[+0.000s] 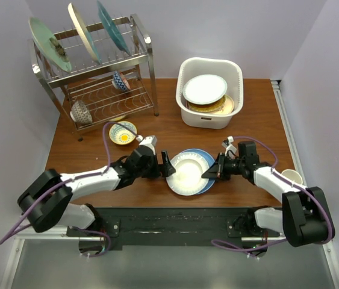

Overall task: Place the plates into the plastic bin on the countertop
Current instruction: Pick up the plate at the center of the board, then place the plate in the plastic bin.

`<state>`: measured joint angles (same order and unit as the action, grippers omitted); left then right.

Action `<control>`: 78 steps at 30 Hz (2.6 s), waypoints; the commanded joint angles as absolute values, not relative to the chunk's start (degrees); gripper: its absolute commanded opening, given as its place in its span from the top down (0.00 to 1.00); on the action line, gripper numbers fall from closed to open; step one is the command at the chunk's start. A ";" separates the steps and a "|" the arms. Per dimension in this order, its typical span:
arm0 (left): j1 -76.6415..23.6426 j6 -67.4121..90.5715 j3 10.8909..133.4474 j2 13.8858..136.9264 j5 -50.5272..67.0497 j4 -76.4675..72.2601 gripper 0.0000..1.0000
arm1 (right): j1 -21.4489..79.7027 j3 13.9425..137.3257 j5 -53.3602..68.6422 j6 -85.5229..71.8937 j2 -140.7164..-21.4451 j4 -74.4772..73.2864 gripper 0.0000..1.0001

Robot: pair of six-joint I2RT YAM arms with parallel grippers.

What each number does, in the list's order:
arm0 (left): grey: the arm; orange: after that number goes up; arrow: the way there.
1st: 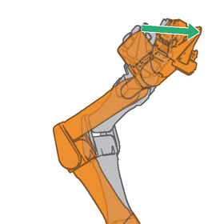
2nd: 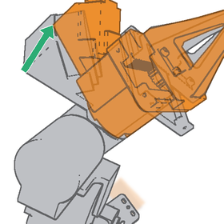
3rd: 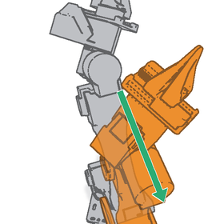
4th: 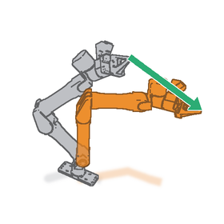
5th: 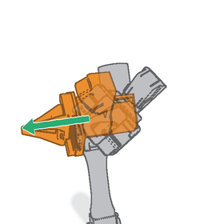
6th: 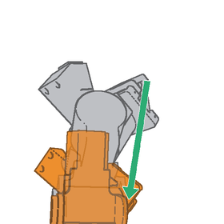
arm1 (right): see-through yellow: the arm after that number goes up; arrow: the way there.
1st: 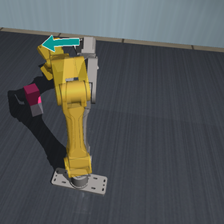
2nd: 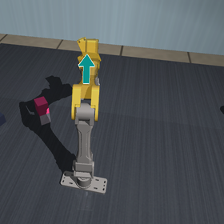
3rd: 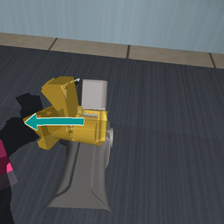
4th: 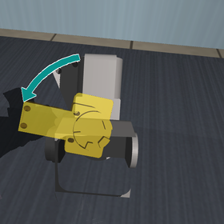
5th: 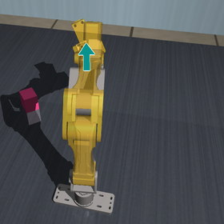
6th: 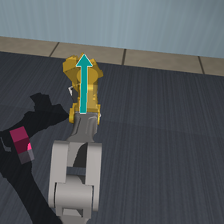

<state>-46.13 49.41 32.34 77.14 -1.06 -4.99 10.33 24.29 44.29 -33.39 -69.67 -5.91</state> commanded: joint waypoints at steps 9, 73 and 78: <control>-45.88 47.99 28.92 60.57 -13.09 2.72 0.00 | 10.28 27.86 41.83 -35.42 -63.81 -8.00 1.00; -46.05 46.76 34.28 77.08 -3.25 0.79 0.02 | 0.18 81.74 39.90 -49.39 -95.79 1.30 1.00; -46.23 46.49 34.28 76.64 -3.34 0.88 0.02 | 0.18 85.95 36.31 -48.52 -98.87 -1.67 1.00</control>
